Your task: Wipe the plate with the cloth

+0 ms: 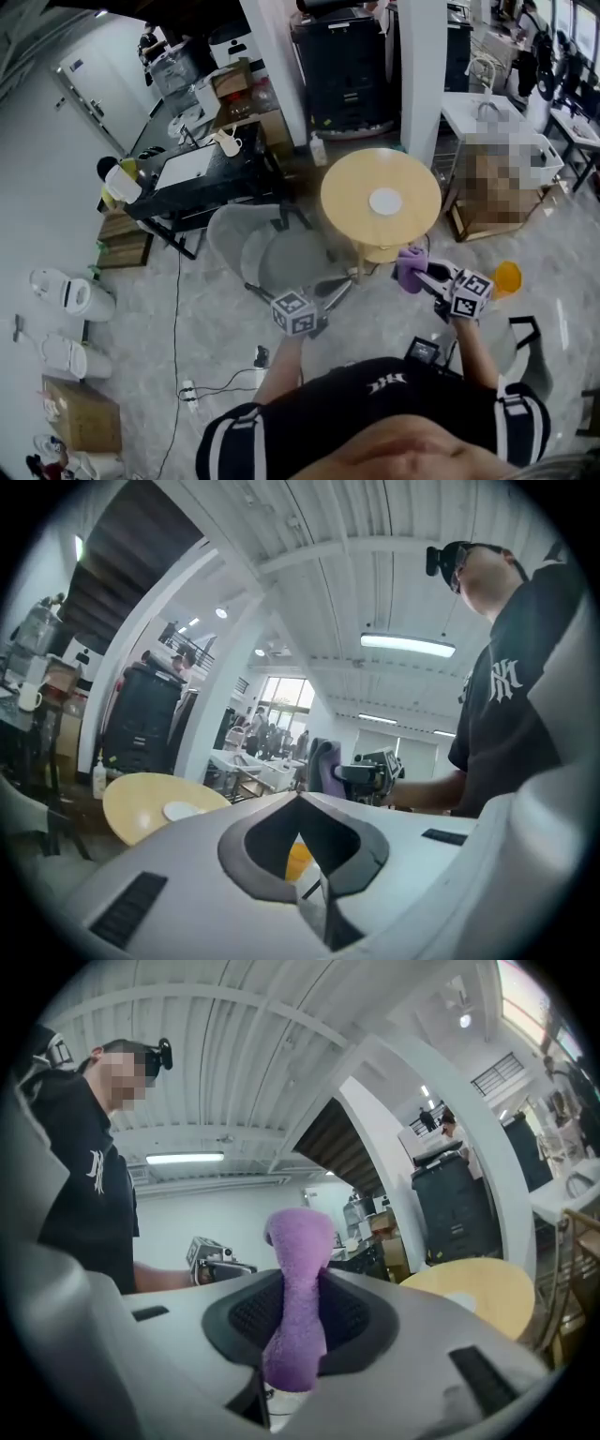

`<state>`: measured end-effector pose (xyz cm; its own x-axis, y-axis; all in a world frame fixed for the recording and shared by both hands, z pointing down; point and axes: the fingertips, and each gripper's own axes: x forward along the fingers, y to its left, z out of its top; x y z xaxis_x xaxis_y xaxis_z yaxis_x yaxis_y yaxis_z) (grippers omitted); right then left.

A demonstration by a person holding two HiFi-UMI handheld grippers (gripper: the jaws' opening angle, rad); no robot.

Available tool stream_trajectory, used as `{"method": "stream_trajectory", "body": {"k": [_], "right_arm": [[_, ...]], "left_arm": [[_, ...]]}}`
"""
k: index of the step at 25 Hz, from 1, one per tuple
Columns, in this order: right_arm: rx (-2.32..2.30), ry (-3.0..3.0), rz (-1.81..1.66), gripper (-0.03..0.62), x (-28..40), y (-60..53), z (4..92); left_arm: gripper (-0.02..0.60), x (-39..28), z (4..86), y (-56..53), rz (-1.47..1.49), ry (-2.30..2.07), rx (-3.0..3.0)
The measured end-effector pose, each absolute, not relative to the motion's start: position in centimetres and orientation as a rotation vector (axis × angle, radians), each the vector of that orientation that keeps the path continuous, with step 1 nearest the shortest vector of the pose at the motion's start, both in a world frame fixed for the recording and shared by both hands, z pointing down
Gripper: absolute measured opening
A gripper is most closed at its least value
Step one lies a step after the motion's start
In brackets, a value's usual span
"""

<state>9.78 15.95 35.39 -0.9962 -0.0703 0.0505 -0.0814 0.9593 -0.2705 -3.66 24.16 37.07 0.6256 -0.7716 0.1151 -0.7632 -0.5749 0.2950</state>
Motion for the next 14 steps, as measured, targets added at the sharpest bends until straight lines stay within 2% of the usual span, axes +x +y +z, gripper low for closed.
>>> {"method": "stream_trajectory", "body": {"k": [4,11,14], "right_arm": [[0.038,-3.086,0.118,0.091,11.0,17.4,32.7],[0.096,-3.122,0.363,0.091,16.1,16.6,35.2],[0.104,-3.139,0.397,0.091,17.0,15.8,35.1]], "left_arm": [[0.009,-1.9,37.3,23.8,0.025,-1.256,2.512],[0.009,3.2,36.0,23.5,-0.127,-1.152,2.513],[0.009,2.2,32.9,23.7,-0.413,-1.17,2.469]]}}
